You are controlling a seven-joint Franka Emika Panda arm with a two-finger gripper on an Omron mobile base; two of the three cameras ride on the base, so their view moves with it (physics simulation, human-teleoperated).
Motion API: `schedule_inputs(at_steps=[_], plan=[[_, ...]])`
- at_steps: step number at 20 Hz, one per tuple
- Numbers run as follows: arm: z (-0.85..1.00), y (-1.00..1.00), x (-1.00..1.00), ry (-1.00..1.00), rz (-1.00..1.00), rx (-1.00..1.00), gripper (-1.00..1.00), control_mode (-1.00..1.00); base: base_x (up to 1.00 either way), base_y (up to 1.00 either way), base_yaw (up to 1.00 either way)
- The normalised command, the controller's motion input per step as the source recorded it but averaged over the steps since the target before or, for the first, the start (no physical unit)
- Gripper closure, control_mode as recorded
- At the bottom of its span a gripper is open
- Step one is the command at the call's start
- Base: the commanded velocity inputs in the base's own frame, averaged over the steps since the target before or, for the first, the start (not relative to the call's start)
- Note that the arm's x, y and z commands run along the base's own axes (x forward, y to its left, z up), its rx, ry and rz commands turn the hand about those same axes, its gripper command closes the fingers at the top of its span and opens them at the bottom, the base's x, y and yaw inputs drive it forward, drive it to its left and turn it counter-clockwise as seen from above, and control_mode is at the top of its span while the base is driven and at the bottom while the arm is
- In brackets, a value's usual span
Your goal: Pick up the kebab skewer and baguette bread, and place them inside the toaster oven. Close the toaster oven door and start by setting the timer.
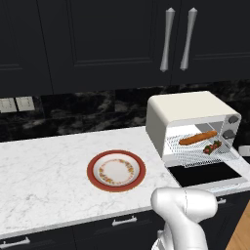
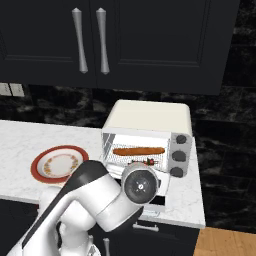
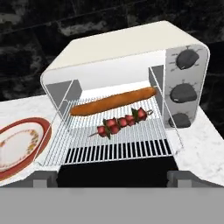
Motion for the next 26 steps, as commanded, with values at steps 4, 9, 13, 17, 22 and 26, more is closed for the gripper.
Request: schedule_inputs(at_steps=[4, 9, 13, 17, 22, 26], plan=[[0.0, 0.14, 0.0, -0.32, 0.28, -0.12, -1.0, -1.0, 0.0, 0.0, 0.0], [0.04, 0.26, -0.08, -0.06, 0.08, -0.06, -1.0, -1.0, 0.0, 0.0, 0.0], [0.0, 0.25, -0.01, 0.11, -0.06, 0.0, -1.0, -1.0, 0.0, 0.0, 0.0], [-0.06, 0.09, 0.0, 0.02, -0.08, 0.0, -1.0, -1.0, 0.0, 0.0, 0.0], [-0.08, 0.0, 0.01, 0.03, -0.01, 0.01, -1.0, -1.0, 0.0, 0.0, 0.0], [-0.49, 0.0, 0.0, 0.01, 0.0, 0.08, -1.0, -1.0, 0.0, 0.0, 0.0]])
